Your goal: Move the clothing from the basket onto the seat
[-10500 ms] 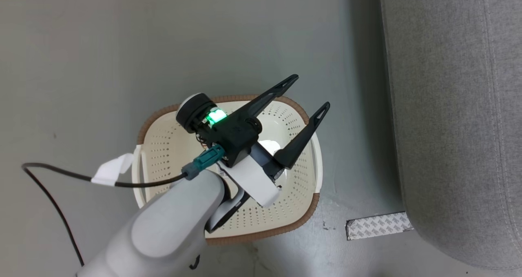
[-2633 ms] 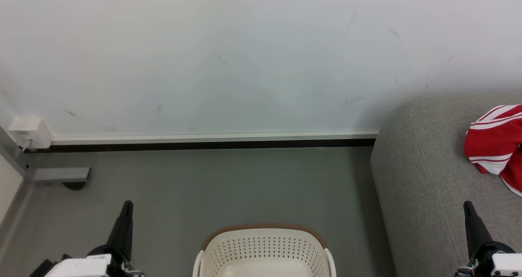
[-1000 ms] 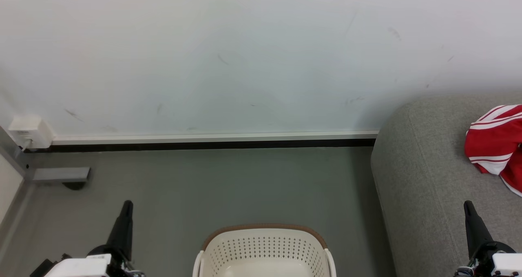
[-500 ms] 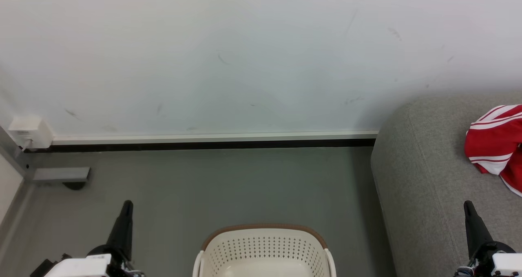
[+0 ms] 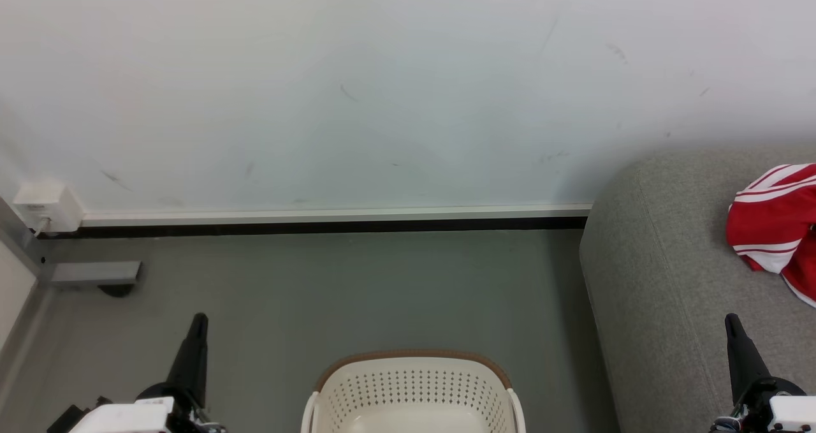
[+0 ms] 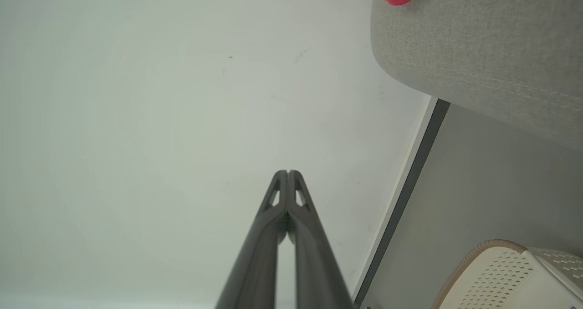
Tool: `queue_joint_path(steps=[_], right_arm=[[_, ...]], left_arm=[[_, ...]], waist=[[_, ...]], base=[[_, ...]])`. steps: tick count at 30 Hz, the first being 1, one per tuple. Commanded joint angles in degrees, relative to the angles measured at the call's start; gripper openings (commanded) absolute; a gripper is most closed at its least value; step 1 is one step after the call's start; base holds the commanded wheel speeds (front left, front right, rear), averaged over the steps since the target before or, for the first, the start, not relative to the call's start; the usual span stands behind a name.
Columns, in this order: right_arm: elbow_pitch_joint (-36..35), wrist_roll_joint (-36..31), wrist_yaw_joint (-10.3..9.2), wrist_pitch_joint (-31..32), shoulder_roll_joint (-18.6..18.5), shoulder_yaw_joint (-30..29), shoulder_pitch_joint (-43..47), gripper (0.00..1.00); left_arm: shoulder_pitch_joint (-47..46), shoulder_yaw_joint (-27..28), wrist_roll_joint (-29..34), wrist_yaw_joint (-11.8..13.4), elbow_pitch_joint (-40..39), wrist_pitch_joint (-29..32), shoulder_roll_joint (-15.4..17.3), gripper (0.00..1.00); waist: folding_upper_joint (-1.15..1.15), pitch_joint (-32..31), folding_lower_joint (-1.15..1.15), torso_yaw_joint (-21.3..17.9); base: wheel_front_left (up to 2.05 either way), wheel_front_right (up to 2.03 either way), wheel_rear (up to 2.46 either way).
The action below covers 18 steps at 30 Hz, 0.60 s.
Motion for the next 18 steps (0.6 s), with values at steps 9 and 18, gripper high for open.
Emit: queue_joint_path(steps=[9,18], right_arm=[[-0.29,0.02,0.04,0.19,0.07,-0.28,-0.74,0.00],[-0.29,0.01,0.04,0.19,0.08,-0.28,-0.74,0.00]], left_arm=[[-0.40,0.13,-0.81,-0.39,-0.21,0.25,0.38,0.00],[-0.40,0.13,-0.81,-0.39,-0.21,0.24,0.38,0.00]], waist=[[0.00,0.00,0.00,0.00],[0.00,0.00,0.00,0.00]], base=[[0.00,0.00,0.00],[0.00,0.00,0.00]])
